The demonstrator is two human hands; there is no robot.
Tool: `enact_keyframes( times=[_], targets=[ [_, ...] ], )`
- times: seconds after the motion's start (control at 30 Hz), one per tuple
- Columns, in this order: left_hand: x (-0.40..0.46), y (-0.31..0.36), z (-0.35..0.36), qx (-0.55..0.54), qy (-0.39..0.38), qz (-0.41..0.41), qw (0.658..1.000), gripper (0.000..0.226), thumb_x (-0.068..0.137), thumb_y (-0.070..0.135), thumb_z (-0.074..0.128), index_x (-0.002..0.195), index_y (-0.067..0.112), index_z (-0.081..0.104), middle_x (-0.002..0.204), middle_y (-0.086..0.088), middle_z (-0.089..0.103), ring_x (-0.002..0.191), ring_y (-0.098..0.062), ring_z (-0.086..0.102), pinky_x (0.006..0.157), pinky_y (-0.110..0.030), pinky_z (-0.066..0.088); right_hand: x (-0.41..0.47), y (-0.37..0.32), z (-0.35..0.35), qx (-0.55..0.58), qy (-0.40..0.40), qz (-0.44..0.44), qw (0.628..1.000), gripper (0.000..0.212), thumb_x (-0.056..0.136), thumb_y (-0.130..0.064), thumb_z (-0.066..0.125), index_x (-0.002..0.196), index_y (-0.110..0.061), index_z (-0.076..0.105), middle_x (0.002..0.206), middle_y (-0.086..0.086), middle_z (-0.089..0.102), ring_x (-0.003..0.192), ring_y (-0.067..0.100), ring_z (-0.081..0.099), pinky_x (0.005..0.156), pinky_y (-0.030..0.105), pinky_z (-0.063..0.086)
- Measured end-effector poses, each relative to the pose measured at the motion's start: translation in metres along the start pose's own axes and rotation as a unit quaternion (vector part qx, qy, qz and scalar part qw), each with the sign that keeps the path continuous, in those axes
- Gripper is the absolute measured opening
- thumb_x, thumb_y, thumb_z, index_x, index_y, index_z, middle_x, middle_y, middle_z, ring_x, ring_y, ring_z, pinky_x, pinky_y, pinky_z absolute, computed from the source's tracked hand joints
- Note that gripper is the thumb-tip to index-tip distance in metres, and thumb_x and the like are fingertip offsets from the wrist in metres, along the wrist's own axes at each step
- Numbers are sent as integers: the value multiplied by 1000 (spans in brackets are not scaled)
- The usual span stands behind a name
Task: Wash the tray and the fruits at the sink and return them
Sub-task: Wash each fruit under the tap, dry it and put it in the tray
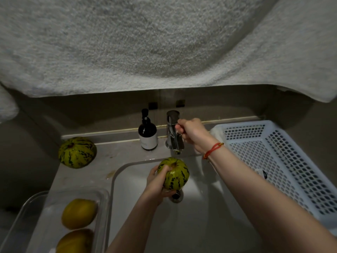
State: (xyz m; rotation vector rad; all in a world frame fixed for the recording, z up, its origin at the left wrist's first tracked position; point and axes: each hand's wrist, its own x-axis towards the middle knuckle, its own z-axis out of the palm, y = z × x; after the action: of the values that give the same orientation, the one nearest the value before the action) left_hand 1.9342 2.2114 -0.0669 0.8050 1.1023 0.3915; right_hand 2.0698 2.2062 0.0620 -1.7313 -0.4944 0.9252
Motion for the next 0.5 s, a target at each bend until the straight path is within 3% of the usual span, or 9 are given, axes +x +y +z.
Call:
enact_keyframes(
  times=[0.1, 0.37, 0.5],
  targets=[
    [2, 1, 2, -8, 2, -4, 1000, 42, 86, 24, 64, 125, 20, 50, 124, -12, 50, 109, -35, 54, 66, -49, 58, 2, 0, 0, 1, -6, 1, 1000, 34, 98, -21, 44, 65, -15, 53, 34, -10, 43, 26, 1, 33, 30, 12, 24],
    [4, 2, 10, -29, 0, -19, 999, 44, 85, 25, 65, 125, 20, 49, 122, -13, 51, 106, -34, 56, 56, -41, 57, 6, -2, 0, 15, -19, 13, 1000, 35, 99, -23, 42, 66, -15, 54, 32, -11, 43, 25, 0, 32, 30, 11, 23],
    [4, 1, 10, -32, 3, -19, 999, 43, 85, 24, 65, 125, 21, 48, 121, -13, 52, 106, -35, 57, 56, -41, 57, 4, 7, -2, 17, 6, -26, 1000, 45, 101, -28, 39, 61, -14, 54, 36, -9, 43, 26, 1, 33, 31, 14, 25]
  ],
)
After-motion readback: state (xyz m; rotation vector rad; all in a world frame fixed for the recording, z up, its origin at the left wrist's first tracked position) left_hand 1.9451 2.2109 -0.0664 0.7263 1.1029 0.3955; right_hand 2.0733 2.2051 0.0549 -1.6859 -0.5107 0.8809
